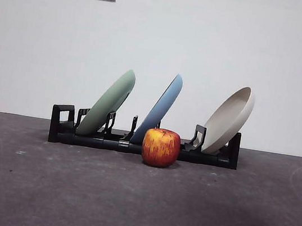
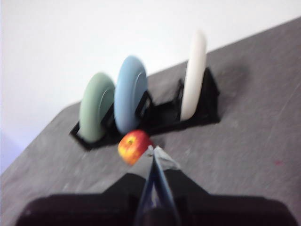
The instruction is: Take the green plate from the plate rack,put the plate on the table,take the apple from the table,put the apple in the plate
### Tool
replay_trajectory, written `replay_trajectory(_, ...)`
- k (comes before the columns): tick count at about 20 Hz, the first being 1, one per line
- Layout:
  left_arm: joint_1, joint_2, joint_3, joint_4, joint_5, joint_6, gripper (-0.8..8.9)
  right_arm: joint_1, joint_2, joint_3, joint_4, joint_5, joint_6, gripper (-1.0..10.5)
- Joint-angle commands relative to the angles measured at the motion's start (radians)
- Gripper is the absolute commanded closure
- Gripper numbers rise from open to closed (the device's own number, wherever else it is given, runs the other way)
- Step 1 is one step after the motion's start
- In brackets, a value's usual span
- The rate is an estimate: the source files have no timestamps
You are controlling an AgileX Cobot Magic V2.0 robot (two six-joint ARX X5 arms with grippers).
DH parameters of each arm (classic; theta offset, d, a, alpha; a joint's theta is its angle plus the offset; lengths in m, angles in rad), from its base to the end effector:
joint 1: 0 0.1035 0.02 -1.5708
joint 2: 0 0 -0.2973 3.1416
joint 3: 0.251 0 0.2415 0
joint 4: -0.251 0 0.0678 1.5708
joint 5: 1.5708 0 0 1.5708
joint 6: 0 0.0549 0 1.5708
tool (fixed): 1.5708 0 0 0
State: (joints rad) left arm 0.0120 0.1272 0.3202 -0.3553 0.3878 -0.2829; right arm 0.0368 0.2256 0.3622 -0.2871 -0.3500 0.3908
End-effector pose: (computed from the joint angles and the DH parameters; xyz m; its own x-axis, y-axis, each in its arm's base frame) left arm 0.0605 -0.0200 0.2258 0.9181 -0.3672 -0.1496 0.3026 0.8926 -0.3341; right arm 0.0711 0.0215 0.2434 0.9155 0.3768 -0.1408 -0.2881 0.8585 0.4242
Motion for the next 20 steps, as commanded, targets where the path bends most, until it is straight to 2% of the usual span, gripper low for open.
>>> replay_trajectory(1, 0.003, 0.051, 0.063, -0.037, 0.064, 0.004, 8.22, -0.001, 0.083, 0.100, -0.083, -0.060, -0.085, 9.6)
replay_trajectory(6, 0.003, 0.171, 0.185, -0.139, 0.219, 0.085, 8.22, -0.001, 0.248, 0.301, -0.303, -0.198, -0.256, 9.6)
replay_trajectory(12, 0.001, 0.302, 0.303, -0.280, 0.371, 0.187, 8.22, 0.024, 0.420, 0.513, -0.576, -0.303, -0.449, 9.6)
replay_trajectory(17, 0.000, 0.379, 0.381, -0.414, 0.434, 0.278, 8.22, 0.058, 0.505, 0.610, -0.760, -0.327, -0.560, 9.6)
replay_trajectory(20, 0.000, 0.408, 0.426, -0.518, 0.435, 0.350, 8.22, 0.076, 0.523, 0.619, -0.836, -0.357, -0.602, 9.6)
